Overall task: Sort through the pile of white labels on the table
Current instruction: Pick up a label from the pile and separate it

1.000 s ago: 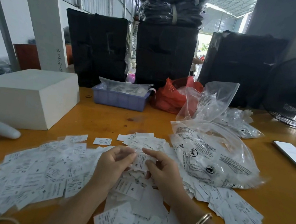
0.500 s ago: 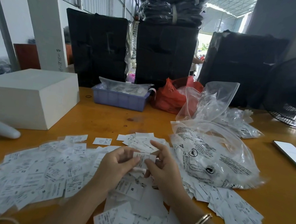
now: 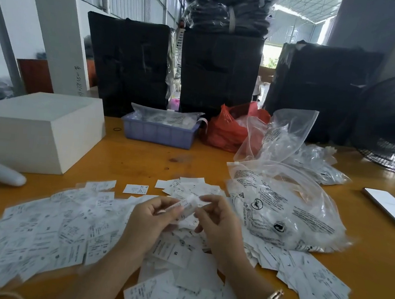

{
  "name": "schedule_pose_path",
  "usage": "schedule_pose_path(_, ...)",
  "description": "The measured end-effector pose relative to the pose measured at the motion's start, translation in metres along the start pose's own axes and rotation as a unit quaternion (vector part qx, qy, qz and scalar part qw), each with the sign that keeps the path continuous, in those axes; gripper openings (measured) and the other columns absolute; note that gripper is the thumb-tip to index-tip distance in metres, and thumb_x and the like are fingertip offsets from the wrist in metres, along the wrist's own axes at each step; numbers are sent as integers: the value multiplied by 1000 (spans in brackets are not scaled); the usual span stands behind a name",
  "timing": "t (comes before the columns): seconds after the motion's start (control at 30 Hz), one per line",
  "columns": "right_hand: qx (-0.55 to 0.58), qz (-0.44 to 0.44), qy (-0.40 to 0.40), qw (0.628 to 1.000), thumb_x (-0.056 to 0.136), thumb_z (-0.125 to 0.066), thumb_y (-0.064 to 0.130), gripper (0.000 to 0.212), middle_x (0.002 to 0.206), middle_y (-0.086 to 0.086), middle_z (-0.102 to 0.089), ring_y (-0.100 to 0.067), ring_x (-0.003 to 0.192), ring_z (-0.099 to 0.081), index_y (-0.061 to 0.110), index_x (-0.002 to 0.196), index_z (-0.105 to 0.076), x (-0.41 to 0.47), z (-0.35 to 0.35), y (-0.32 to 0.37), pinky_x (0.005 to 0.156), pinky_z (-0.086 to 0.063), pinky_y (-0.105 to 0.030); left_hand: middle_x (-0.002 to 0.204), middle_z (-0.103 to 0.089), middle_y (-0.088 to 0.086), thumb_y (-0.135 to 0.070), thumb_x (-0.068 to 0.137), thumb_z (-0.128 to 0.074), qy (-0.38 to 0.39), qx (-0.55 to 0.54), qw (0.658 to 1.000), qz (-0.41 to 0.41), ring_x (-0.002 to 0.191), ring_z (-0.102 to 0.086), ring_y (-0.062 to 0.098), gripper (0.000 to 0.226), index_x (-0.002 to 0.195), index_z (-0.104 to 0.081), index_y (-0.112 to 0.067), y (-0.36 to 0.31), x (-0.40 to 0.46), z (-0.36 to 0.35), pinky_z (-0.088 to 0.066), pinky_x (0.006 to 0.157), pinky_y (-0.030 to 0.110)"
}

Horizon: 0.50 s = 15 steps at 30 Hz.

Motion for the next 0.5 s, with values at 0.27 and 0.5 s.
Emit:
schedule_pose_path(0.27, -55, 36, 47, 997, 87, -65, 11, 27, 70, 18, -66, -1, 57, -59, 37, 79, -64, -3, -11, 11, 52, -43, -13, 75, -68, -25, -27, 83, -70, 21, 76, 995, -54, 69, -64, -6, 1, 82, -70, -27, -13, -4, -5, -47, 52, 7)
schedule_pose_path(0.5, -164, 107, 100, 976, 88, -54, 0, 33, 91, 17, -57, 6, 76, -52, 22, 105, -70, -8, -24, 20, 66, -40, -8, 78, -67, -31, -30, 82, -69, 0, 144, 985, -90, 81, -56, -18, 2, 82, -71, -31, -21, 2, 6, -43, 57, 2)
Point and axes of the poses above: each hand's wrist, its own x-axis towards the middle knuckle, its own z-axis out of the back of the hand, y = z × x, the point moved 10 cm from there along x, towards the middle knuckle
